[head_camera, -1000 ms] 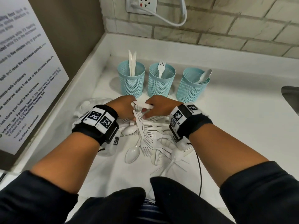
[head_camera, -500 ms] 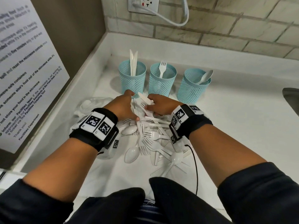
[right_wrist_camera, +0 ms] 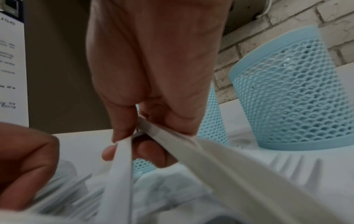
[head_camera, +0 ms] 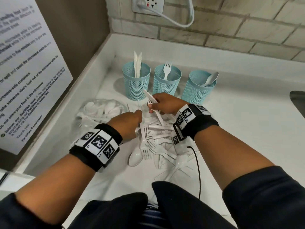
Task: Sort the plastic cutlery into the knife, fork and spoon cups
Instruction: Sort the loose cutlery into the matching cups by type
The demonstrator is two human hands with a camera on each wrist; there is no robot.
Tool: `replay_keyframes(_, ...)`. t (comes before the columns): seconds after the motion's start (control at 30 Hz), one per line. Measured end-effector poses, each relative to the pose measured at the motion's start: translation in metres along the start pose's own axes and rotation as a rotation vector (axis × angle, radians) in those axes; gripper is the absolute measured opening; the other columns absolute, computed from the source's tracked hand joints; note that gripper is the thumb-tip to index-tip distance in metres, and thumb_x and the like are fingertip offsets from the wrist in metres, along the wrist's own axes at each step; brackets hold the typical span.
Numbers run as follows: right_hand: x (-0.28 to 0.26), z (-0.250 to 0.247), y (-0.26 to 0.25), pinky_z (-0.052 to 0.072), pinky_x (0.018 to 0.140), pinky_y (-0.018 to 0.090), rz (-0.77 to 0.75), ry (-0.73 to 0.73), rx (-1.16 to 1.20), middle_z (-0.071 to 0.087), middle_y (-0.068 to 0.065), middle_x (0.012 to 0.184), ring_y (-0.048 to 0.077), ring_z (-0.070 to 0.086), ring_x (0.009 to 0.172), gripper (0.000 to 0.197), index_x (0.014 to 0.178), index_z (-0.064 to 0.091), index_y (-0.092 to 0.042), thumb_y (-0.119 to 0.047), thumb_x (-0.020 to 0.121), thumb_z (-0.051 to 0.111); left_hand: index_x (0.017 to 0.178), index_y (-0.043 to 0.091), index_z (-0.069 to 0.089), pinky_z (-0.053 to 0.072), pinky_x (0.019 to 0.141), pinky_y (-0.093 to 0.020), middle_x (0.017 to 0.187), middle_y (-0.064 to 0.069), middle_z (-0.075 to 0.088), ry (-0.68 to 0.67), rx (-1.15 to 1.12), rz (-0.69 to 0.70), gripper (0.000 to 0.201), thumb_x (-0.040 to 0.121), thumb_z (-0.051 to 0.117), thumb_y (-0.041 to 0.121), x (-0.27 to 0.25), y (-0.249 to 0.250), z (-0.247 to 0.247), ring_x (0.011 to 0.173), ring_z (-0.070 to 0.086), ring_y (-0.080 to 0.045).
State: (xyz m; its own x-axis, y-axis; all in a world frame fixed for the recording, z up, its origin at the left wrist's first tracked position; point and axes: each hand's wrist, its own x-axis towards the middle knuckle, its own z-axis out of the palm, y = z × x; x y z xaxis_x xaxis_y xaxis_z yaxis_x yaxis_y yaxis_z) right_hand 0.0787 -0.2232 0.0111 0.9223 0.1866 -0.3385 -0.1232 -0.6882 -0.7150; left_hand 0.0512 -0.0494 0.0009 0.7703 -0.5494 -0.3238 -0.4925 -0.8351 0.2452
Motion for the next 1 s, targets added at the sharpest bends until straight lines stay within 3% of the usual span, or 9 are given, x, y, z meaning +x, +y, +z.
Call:
replay_keyframes(0.1,-0.002,-0.002,-0.002,0.05,0.058,0.023,0.005,0.025,0.201,0.063,0.001,0.078,0.012,0.061,0.068,0.004,0.097,0.047,-0.014,-0.017,0.099,0.044,0.112,0.017,0.05,0.039,0.075,-0.026,0.103,-0.004,0.058,0.023,-0.125,-0.007,0.03,0.084,0.05,0.005,0.002,-0.001,-0.014,0.087,0.049,-0.017)
replay_keyframes(0.2,-0.004,-0.006,-0.006,0.055,0.067,0.032,-0.015,0.042,0.375,0.063,0.005,0.079,0.016,0.066,0.068,0.005,0.101,0.045,-0.018,-0.018,0.1,0.04,0.095,0.022,0.054,0.04,0.069,-0.022,0.095,-0.001,0.063,0.155,-0.303,-0.005,0.019,0.085,0.05,0.006,0.005,0.0,-0.033,0.081,0.054,-0.014)
replay_keyframes(0.27,-0.005,-0.01,-0.009,0.057,0.062,0.03,-0.036,0.035,0.446,0.063,0.007,0.078,0.016,0.068,0.064,0.006,0.1,0.045,-0.017,-0.016,0.1,0.039,0.095,0.022,0.053,0.04,0.067,-0.022,0.092,0.0,0.063,0.156,-0.339,0.002,0.018,0.084,0.057,0.009,0.006,-0.002,-0.041,0.08,0.055,-0.014)
replay_keyframes(0.4,-0.007,-0.014,-0.01,0.056,0.057,0.027,-0.066,0.013,0.46,0.062,0.007,0.078,0.015,0.069,0.063,0.008,0.1,0.045,-0.02,-0.015,0.1,0.039,0.103,0.022,0.048,0.039,0.072,-0.024,0.089,0.006,0.052,-0.087,-0.13,-0.059,0.044,0.071,0.078,0.027,0.004,-0.005,-0.029,0.085,0.052,-0.015)
replay_keyframes(0.53,-0.007,-0.011,-0.008,0.057,0.059,0.027,-0.064,0.026,0.465,0.061,0.008,0.078,0.017,0.069,0.064,0.007,0.101,0.044,-0.019,-0.014,0.1,0.039,0.116,0.018,0.046,0.039,0.07,-0.025,0.094,0.004,0.05,-0.054,0.005,-0.093,0.053,0.073,0.076,0.025,0.003,-0.001,-0.01,0.086,0.05,-0.017)
replay_keyframes(0.67,-0.006,-0.01,-0.009,0.058,0.062,0.03,-0.042,0.032,0.455,0.062,0.008,0.079,0.019,0.069,0.067,0.009,0.094,0.045,-0.019,-0.014,0.1,0.039,0.112,0.012,0.054,0.04,0.076,-0.025,0.112,-0.004,0.059,0.003,0.103,-0.036,0.033,0.083,0.065,0.022,0.003,0.002,-0.008,0.104,0.055,-0.023)
replay_keyframes(0.8,-0.007,-0.012,-0.008,0.056,0.071,0.038,-0.025,0.038,0.459,0.06,0.008,0.079,0.025,0.067,0.072,0.013,0.092,0.045,-0.018,-0.012,0.101,0.037,0.096,0.015,0.065,0.045,0.077,-0.027,0.094,0.003,0.063,0.032,0.02,-0.035,0.016,0.081,0.064,0.019,0.003,-0.003,-0.02,0.093,0.059,-0.019)
replay_keyframes(0.9,-0.006,-0.011,-0.009,0.056,0.07,0.036,-0.034,0.033,0.452,0.059,0.007,0.076,0.024,0.066,0.07,0.014,0.092,0.044,-0.018,-0.011,0.101,0.036,0.09,0.018,0.069,0.042,0.073,-0.024,0.085,0.005,0.063,0.094,-0.092,0.018,0.01,0.08,0.066,0.019,0.002,-0.004,-0.039,0.082,0.057,-0.014)
replay_keyframes(1.0,-0.004,-0.009,-0.01,0.057,0.065,0.029,-0.039,0.039,0.436,0.061,0.007,0.076,0.02,0.065,0.068,0.009,0.1,0.044,-0.013,-0.008,0.1,0.037,0.085,0.018,0.067,0.043,0.071,-0.023,0.086,0.002,0.066,0.174,-0.356,0.047,0.004,0.083,0.067,0.022,0.001,-0.002,-0.057,0.078,0.058,-0.01)
